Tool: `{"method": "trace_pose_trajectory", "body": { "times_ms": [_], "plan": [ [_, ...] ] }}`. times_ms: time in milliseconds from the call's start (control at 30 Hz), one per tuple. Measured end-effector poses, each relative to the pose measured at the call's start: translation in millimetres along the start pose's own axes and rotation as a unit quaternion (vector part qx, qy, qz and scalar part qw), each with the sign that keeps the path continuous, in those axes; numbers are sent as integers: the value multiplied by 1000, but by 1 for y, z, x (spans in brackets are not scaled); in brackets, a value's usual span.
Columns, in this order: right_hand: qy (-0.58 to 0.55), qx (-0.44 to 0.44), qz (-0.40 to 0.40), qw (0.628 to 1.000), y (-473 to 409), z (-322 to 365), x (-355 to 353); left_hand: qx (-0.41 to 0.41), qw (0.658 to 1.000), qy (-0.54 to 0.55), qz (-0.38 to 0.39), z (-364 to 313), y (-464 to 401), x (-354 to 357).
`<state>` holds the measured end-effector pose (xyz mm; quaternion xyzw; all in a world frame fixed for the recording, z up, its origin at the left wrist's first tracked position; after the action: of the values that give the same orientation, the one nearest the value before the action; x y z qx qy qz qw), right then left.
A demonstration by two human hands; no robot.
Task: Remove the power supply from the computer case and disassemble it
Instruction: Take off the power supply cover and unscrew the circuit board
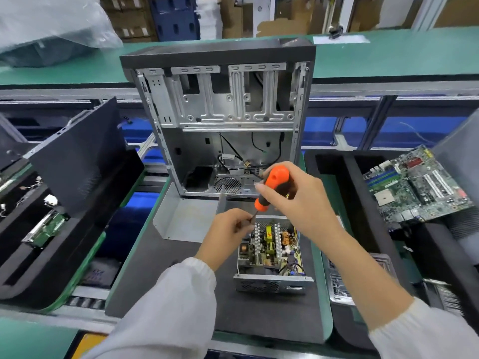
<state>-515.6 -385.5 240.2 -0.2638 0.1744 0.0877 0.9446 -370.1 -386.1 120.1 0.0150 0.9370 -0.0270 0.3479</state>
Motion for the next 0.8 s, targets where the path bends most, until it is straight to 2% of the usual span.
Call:
{"method": "trace_pose_trajectory", "body": {
  "times_ms": [100,167,267,400,467,567,633,700,800],
  "plan": [
    [-50,20,-38,998,9,-16,-9,-36,997,-49,57,24,4,11],
    [-41,41,-56,997,13,-29,-14,-63,994,-39,75,37,5,19],
    [-1,59,-62,996,15,-41,-15,-69,995,-14,74,36,4,28],
    [1,68,-65,996,13,-45,-15,-68,995,-41,57,33,3,26],
    [-2,73,-63,995,12,-46,-15,-55,991,-49,109,27,4,27],
    [-6,76,-71,995,13,-47,-18,-16,964,-95,247,13,10,40],
    [-15,78,-78,994,15,-48,-20,9,960,-146,239,4,6,35],
    [-25,80,-87,993,18,-49,-24,20,965,-143,221,-2,4,31],
    [-44,84,-98,991,24,-51,-30,24,936,-167,308,3,17,49]
  ]
}}
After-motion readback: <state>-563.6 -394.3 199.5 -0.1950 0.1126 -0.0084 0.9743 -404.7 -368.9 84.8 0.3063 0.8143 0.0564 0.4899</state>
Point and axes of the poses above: each hand's wrist, its own y-axis away from the middle knuckle, its own x-axis out of the palm, z = x × y, the point moved 9 cm from there along -y, towards the middle knuckle, and after that the axes turned 4 degrees about -x, right-handed, at the moved point
